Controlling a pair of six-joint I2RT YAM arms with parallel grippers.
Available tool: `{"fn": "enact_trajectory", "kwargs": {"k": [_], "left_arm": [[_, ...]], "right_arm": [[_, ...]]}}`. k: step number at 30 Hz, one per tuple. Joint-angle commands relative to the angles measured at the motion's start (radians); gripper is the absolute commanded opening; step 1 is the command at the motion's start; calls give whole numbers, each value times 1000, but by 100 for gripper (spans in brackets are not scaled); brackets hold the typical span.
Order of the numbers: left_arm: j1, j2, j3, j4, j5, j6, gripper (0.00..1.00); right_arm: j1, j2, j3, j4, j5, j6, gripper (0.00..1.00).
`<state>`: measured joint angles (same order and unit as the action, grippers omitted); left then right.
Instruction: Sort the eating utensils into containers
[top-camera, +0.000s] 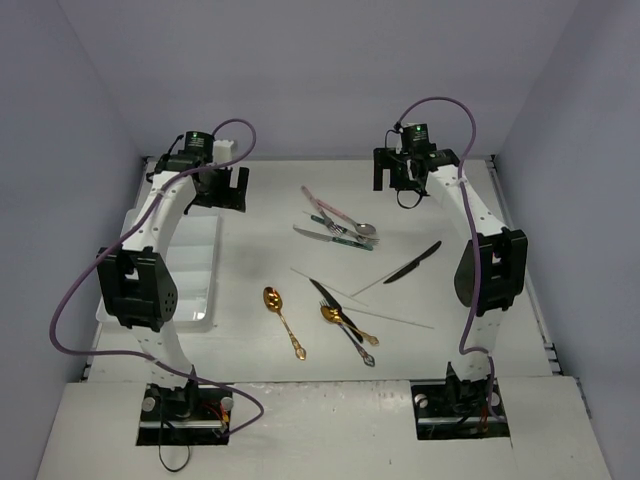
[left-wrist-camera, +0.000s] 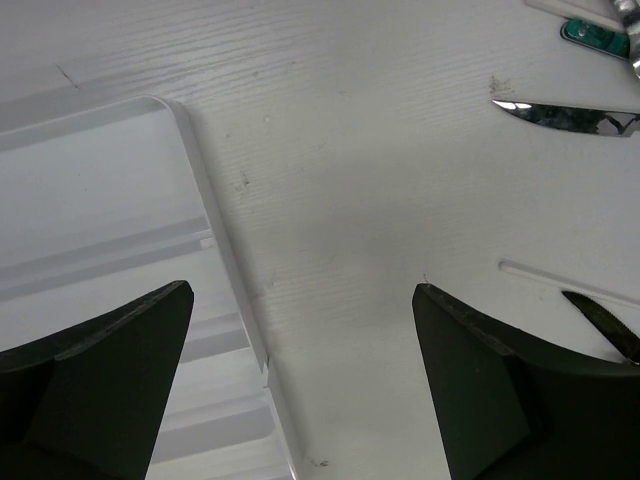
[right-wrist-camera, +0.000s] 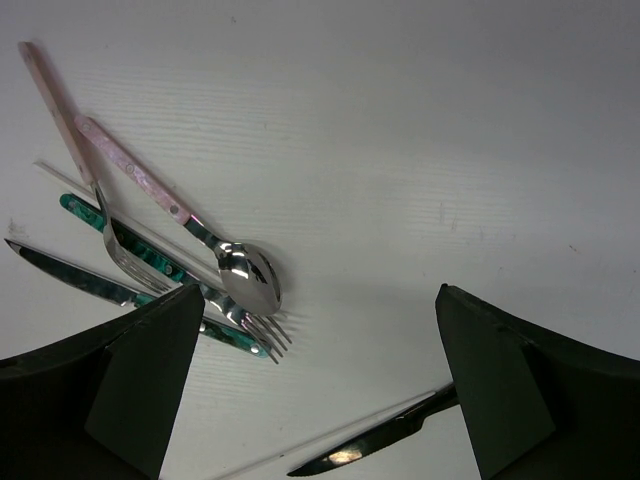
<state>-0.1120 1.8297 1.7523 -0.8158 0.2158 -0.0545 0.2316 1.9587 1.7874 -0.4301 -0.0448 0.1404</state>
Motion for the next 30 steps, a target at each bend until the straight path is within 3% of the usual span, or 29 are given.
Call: {"fn": "enact_trajectory", "kwargs": {"k": [1,14,23,30], "left_arm": [[-2,-82,28,4,84,88,89],[-43,-220,-233,0,218,407,89],[-96,-294,-377,5,364,464,85],[-163,-266,-469,49,345,446,79]], "right_arm": [[-5,-39,33,22,4,22,100],[-1,-125,-85,22,-112,19,100],[2,-153,-131,22,-135,11,100],[3,-172,-156,22,-136,11,100]]}}
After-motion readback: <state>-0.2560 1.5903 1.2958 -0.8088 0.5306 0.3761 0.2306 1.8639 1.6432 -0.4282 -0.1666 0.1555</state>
